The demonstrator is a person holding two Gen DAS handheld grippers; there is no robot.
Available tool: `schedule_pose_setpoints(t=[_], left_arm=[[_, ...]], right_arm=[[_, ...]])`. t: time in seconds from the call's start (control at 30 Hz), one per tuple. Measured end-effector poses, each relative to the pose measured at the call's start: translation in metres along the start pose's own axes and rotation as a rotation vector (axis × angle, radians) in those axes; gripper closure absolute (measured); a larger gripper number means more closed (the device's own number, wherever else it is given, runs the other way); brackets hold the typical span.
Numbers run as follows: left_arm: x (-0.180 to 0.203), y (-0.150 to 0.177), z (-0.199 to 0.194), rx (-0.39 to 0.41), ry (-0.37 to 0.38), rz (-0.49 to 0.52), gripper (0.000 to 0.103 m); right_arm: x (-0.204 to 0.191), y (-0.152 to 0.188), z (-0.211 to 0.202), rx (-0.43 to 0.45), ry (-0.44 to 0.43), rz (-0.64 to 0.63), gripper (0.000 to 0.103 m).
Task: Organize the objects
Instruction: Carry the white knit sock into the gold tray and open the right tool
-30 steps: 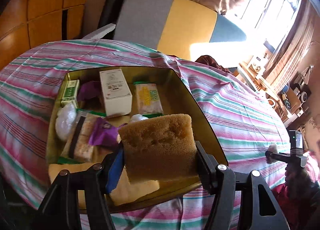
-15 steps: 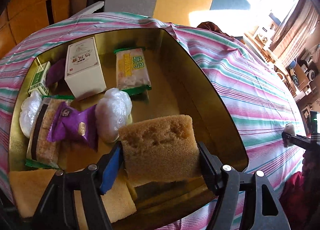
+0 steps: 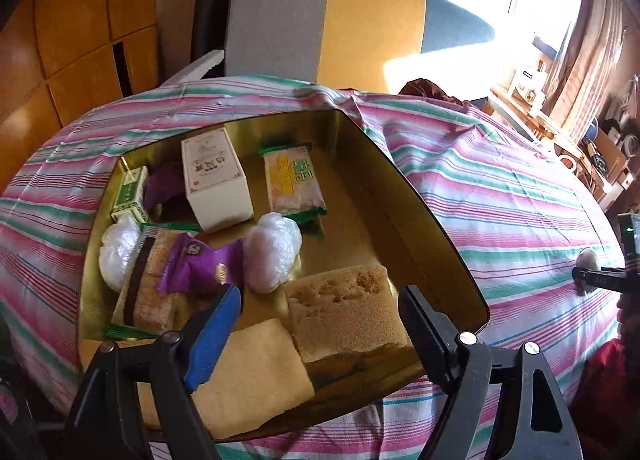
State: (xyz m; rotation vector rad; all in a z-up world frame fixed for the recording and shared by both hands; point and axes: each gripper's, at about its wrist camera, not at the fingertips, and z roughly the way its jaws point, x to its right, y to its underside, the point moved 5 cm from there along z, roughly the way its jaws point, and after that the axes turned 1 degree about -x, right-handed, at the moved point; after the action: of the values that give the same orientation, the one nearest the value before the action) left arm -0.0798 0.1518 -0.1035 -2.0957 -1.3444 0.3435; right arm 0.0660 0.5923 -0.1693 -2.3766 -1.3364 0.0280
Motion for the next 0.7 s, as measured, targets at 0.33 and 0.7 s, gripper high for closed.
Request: schedule_pose_setpoints(t=[0.33,0.7], left_arm=[[-0.05,0.004,-0.042,0.077,-0.084,-0.109,0.019],[-0.098,0.022,-0.06,0.098,-0.14,-0.207,0.016]], right_arm=[[-0.104,-0.03,-0.095,0.202,-0.265,-0.073,0.053],[-0.328,-0.034,-0.16,0.293,-0.477,-0.451,0.053]])
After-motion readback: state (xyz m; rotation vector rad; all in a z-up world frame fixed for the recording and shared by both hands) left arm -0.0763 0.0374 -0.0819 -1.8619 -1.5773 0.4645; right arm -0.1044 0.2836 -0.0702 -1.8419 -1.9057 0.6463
